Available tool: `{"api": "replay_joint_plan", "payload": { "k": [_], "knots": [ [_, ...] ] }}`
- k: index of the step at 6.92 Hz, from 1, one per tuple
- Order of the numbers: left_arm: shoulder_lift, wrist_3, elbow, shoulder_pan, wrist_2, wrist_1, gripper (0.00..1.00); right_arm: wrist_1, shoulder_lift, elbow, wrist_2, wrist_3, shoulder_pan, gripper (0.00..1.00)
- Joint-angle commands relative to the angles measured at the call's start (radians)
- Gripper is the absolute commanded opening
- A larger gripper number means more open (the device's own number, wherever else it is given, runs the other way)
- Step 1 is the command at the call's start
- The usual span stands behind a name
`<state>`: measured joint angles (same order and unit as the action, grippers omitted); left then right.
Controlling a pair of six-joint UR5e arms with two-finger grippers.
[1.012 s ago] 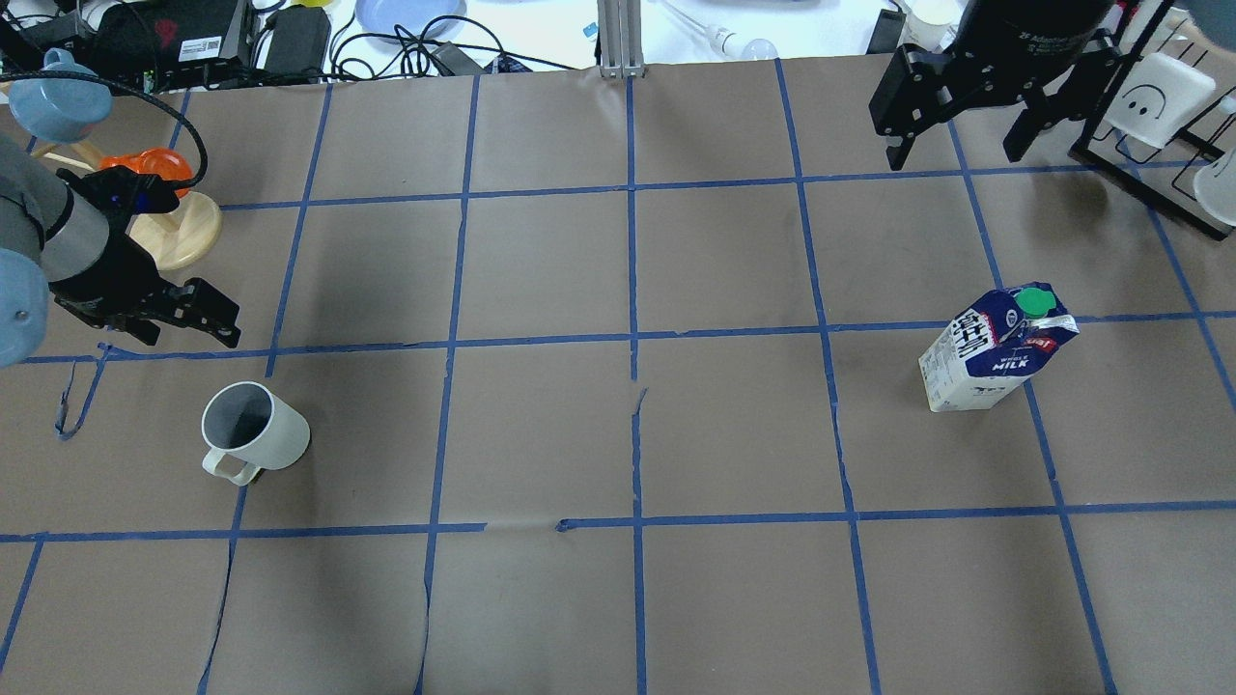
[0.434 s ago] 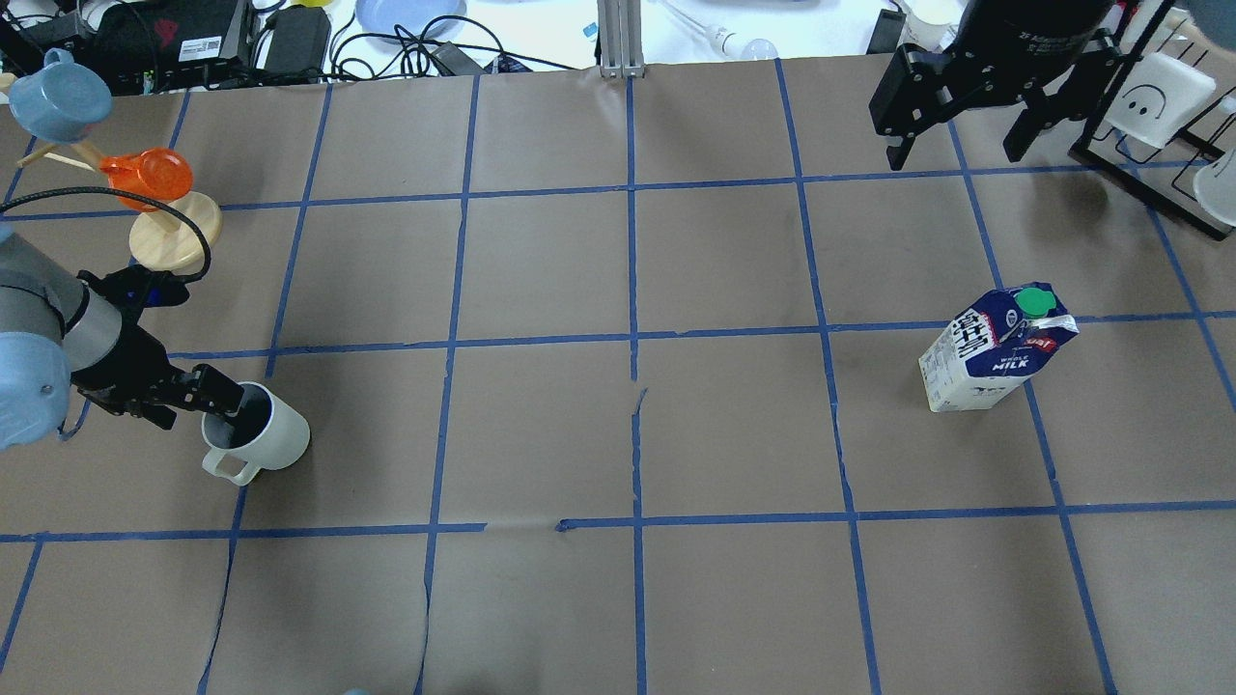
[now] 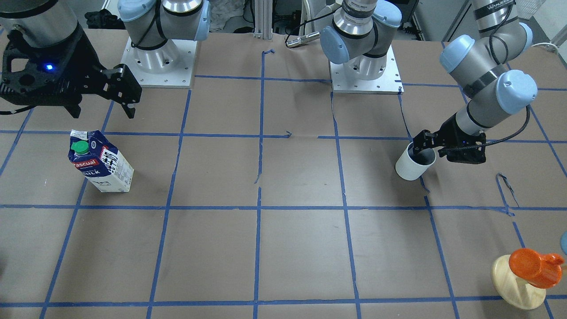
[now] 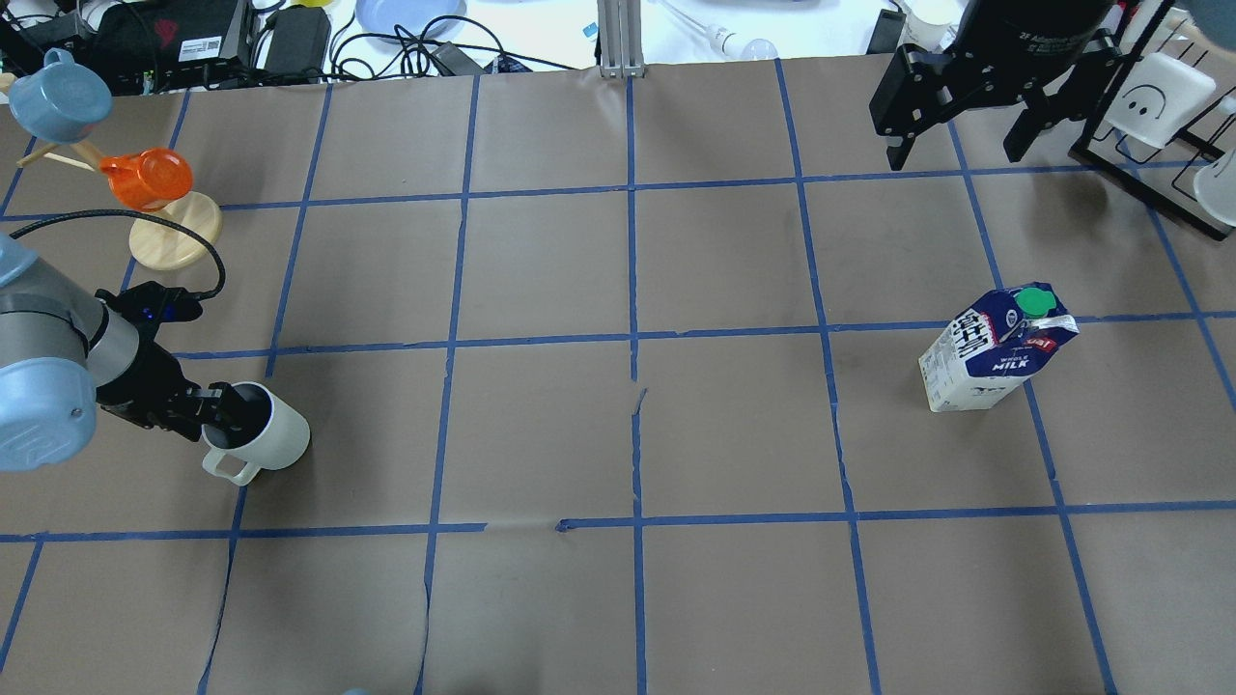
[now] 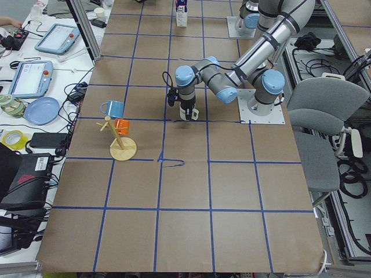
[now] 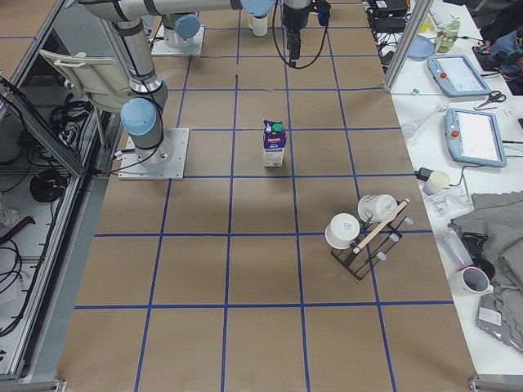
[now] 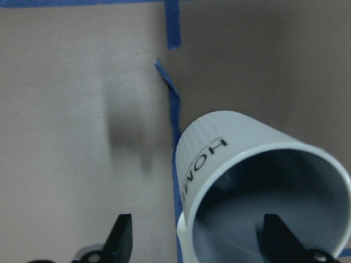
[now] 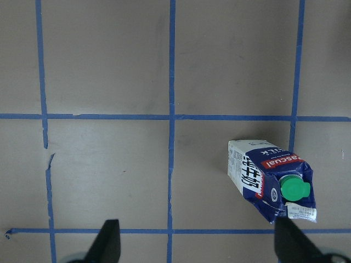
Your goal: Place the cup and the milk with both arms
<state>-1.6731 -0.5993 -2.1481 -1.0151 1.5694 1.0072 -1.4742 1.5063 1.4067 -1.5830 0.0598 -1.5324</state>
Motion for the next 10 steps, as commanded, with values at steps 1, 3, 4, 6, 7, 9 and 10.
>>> {"api": "replay_joint_plan", "payload": {
  "k": [1, 3, 4, 6, 7, 9, 10],
  "knots": [
    [-0.017, 0.013, 0.028, -0.022, -0.003, -0.032, 0.0, 0.0, 0.0, 0.0, 0.0, 0.0, 0.0, 1.0],
    [0.001, 0.181, 0.117, -0.167, 0.009, -0.013, 0.0, -0.003, -0.009, 0.0, 0.0, 0.008, 0.006, 1.0],
    [-0.004, 0.304, 0.185, -0.265, 0.011, 0.037, 0.0, -0.008, -0.017, 0.0, -0.012, 0.012, 0.021, 1.0],
    [-0.022, 0.583, 0.258, -0.472, -0.002, 0.064, 0.0, 0.006, -0.026, 0.008, -0.003, 0.101, 0.157, 1.0],
    [-0.028, 0.713, 0.267, -0.572, -0.009, 0.059, 0.0, 0.008, -0.023, 0.058, 0.001, 0.189, 0.238, 1.0],
    [-0.043, 0.862, 0.271, -0.686, -0.011, 0.045, 0.0, -0.056, -0.026, 0.196, 0.0, 0.275, 0.279, 1.0],
    [-0.06, 0.936, 0.277, -0.742, -0.012, 0.033, 0.0, -0.168, -0.043, 0.284, -0.002, 0.275, 0.281, 1.0]
  ]
}}
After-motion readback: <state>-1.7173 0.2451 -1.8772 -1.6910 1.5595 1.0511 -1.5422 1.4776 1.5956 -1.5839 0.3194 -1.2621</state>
